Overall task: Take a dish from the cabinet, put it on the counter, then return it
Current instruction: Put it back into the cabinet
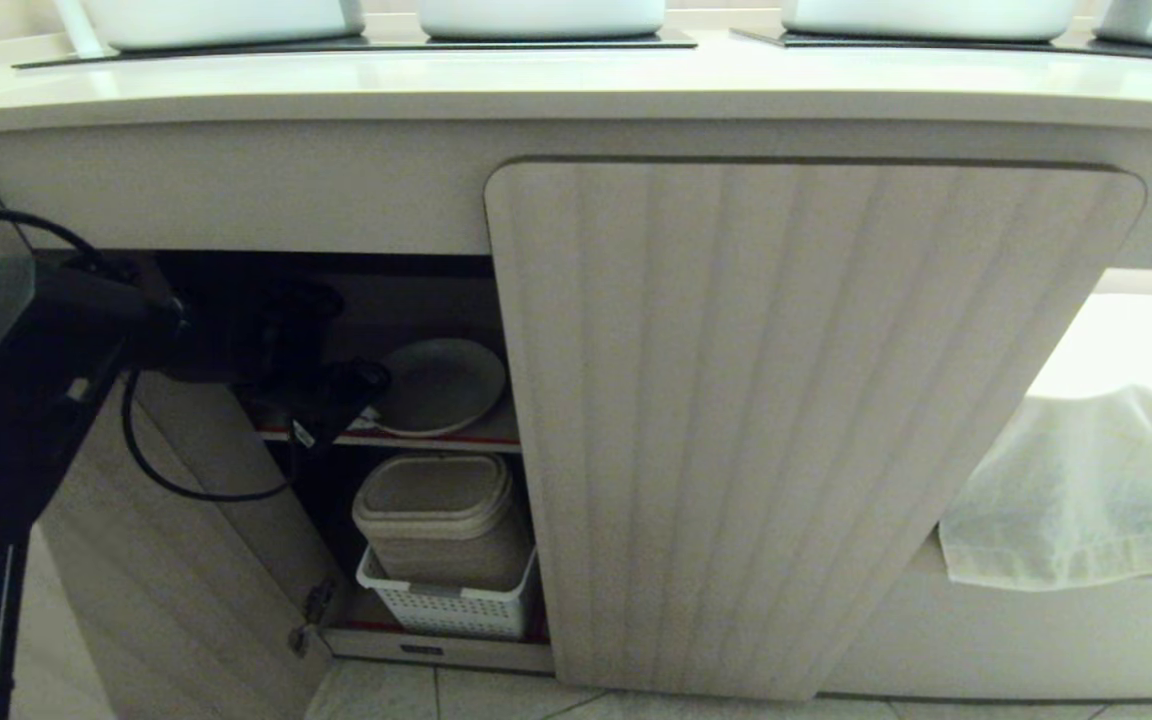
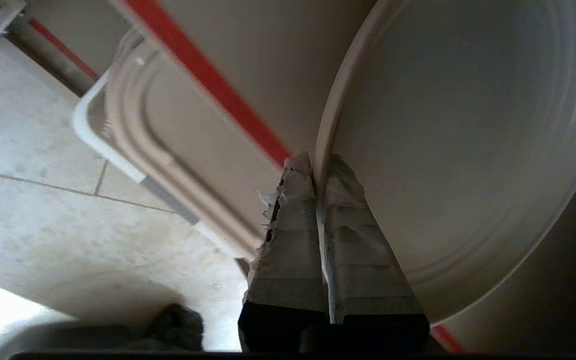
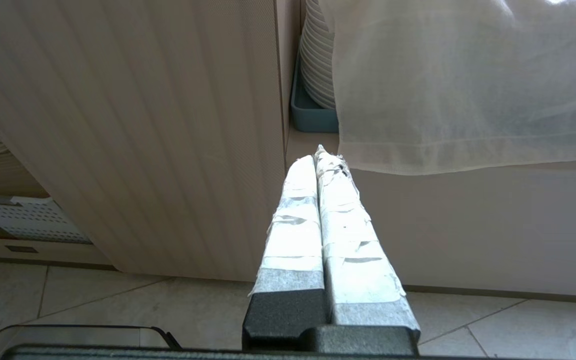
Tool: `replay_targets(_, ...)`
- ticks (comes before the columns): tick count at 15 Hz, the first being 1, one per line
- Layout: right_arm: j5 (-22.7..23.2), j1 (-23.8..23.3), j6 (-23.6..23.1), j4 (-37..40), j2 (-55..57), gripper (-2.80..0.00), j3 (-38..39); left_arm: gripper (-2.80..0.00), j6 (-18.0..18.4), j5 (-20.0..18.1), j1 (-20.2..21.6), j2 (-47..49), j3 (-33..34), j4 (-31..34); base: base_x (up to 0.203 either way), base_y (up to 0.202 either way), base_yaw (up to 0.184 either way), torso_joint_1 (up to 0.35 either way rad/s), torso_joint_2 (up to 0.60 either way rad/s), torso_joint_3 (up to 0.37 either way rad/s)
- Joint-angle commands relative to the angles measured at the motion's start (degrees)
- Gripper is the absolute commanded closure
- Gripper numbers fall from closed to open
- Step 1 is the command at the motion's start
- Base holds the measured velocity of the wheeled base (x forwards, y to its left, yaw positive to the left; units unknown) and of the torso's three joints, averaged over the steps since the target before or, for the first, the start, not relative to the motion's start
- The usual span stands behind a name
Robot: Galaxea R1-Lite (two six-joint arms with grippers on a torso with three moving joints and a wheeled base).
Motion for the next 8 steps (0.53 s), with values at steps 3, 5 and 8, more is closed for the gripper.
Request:
replay_targets(3, 0.00, 0.01, 0.02, -0.02, -0.01, 0.00, 0.01, 0.00, -1.88, 0.03, -0.60, 2.71, -3.14, 0.72, 0.000, 0.000, 0.000, 0.000, 0.00, 0.000)
replay_targets(5, 0.00, 0.01, 0.02, -0.02, -0.01, 0.00, 0.01, 0.00, -3.68, 0.03, -1.16, 3.08, -3.05, 0.56, 0.000, 0.000, 0.000, 0.000, 0.00, 0.000)
replay_targets(8, 0.00, 0.01, 0.02, -0.02, -0.01, 0.00, 0.01, 0.00, -4.19, 0.03, -1.34, 4.14, -3.65, 0.39, 0.000, 0.000, 0.000, 0.000, 0.00, 0.000)
